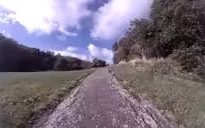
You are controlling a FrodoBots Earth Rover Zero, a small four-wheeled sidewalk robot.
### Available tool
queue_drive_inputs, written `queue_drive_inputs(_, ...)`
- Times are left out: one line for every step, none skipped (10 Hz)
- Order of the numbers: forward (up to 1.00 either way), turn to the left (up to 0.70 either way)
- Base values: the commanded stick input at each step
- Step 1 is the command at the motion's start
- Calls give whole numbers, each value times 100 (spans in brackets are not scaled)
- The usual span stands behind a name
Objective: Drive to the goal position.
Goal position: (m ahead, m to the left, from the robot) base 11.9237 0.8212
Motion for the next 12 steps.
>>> queue_drive_inputs(100,40)
queue_drive_inputs(100,40)
queue_drive_inputs(100,0)
queue_drive_inputs(100,0)
queue_drive_inputs(100,0)
queue_drive_inputs(100,0)
queue_drive_inputs(100,0)
queue_drive_inputs(100,1)
queue_drive_inputs(100,2)
queue_drive_inputs(100,2)
queue_drive_inputs(100,3)
queue_drive_inputs(100,7)
